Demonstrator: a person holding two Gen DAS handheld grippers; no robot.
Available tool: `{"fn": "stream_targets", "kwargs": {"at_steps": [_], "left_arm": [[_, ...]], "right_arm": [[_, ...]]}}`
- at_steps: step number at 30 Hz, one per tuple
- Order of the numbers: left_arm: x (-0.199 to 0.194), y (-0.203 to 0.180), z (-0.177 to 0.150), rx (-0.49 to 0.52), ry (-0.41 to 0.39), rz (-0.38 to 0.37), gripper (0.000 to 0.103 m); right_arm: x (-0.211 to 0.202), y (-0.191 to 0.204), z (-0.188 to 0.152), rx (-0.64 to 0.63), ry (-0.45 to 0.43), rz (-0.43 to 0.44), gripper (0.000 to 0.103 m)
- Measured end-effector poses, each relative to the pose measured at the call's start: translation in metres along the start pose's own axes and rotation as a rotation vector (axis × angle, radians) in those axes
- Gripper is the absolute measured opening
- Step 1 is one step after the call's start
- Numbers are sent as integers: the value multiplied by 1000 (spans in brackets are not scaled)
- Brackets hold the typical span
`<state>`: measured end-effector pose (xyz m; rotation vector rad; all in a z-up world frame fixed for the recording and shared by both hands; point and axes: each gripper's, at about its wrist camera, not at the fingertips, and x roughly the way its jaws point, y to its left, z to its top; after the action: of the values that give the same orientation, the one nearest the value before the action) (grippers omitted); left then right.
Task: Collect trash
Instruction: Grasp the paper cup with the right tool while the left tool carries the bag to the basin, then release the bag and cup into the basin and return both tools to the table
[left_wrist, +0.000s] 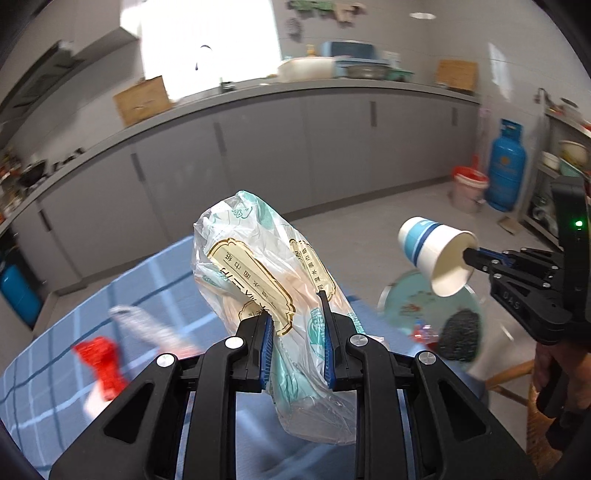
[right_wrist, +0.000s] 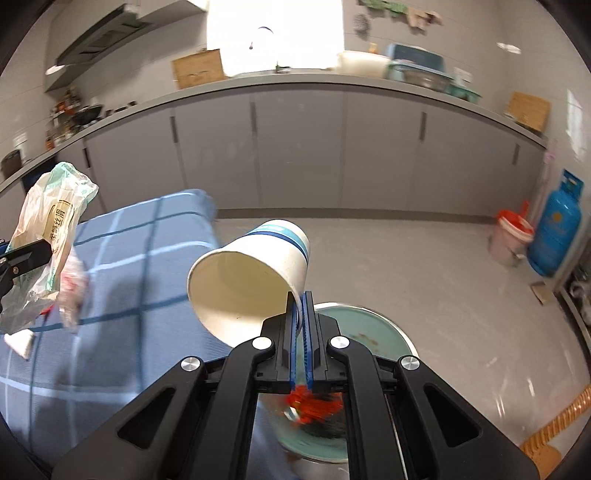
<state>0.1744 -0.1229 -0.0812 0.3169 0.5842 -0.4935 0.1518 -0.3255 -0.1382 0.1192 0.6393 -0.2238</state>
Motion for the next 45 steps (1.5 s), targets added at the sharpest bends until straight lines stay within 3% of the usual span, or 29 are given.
{"fn": "stream_targets", "kwargs": {"at_steps": [9, 21, 24, 26, 27, 29, 30, 32, 36, 45], "left_arm": [[37, -69, 12, 80, 19, -128, 22], [73, -127, 13, 143, 67, -265, 23], [86, -136, 11, 170, 92, -292, 31], [91, -137, 8, 176, 94, -275, 64], [93, -139, 8, 177, 90, -272, 69], [94, -138, 6, 178, 88, -255, 70], [95, -137, 6, 178, 93, -253, 70], [96, -131, 4, 168, 97, -227, 74], [91, -113, 7, 129, 92, -188, 80], [60, -67, -1, 45, 72, -93, 86]], "right_arm": [[5, -53, -20, 66, 31, -57, 5], [27, -83, -36, 93, 82, -93, 5], [41, -85, -41, 80, 104, -84, 6], [50, -85, -45, 68, 105, -94, 8], [54, -88, -46, 71, 112, -101, 17], [59, -91, -50, 92, 122, -95, 36], [59, -92, -52, 94, 124, -99, 39], [59, -92, -54, 95, 130, -102, 40], [51, -96, -55, 116, 117, -108, 53], [32, -82, -47, 123, 96, -72, 61]]}}
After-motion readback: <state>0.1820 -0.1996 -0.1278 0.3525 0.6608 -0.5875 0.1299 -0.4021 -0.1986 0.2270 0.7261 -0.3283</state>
